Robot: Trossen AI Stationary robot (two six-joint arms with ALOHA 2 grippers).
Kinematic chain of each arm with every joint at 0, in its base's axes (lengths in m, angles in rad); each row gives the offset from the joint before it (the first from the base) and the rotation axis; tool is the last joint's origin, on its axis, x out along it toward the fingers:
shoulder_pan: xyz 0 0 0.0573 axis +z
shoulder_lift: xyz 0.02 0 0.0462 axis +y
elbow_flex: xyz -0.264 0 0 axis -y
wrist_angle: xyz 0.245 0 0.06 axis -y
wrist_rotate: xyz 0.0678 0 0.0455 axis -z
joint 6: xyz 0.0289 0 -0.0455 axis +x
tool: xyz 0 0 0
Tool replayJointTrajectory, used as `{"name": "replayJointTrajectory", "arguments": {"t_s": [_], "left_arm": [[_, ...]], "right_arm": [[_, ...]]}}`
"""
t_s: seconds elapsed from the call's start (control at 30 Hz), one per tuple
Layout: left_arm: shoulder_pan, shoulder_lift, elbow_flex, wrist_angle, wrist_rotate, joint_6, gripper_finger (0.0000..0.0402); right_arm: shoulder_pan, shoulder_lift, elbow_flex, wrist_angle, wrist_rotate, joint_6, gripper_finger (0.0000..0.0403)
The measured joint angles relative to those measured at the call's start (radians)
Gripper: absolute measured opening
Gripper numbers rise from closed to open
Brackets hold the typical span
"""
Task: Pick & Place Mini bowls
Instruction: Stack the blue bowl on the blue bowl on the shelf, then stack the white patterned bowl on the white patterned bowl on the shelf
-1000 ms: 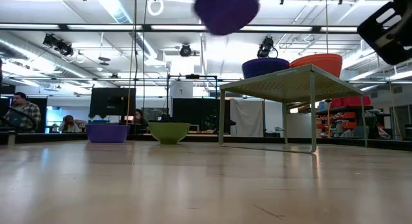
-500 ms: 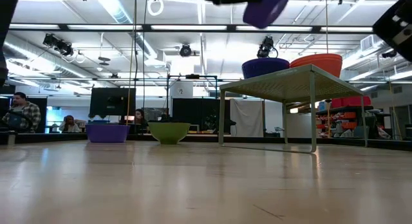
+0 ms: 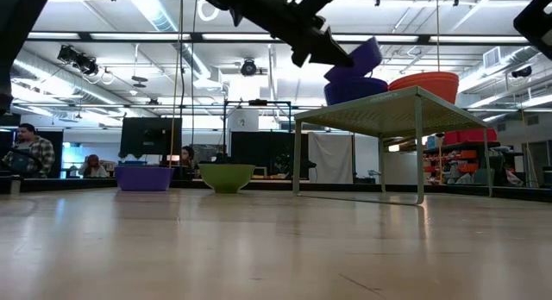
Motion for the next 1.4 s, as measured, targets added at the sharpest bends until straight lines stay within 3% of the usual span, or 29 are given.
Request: {"name": "replayJointTrajectory", "arguments": {"t_s": [0.83,1.17,1.4], "left_arm": [[-0.001,0.001,0.0,-0.052,-0.04,-0.009,0.0025],[-0.001,0.0,0.0,-0.05,-0.039,-0.016,0.0104],[-0.019,-0.009,0.047,-0.06,-0.04,-0.061,0.0135]], "right_arm": [[0.0,0.0,0.0,-0.001,0.0,-0.002,0.0058],[0.0,0.0,-0.001,-0.001,0.0,-0.004,0.0058],[0.0,0.001,-0.001,-0.01,0.0,-0.005,0.0058]]}}
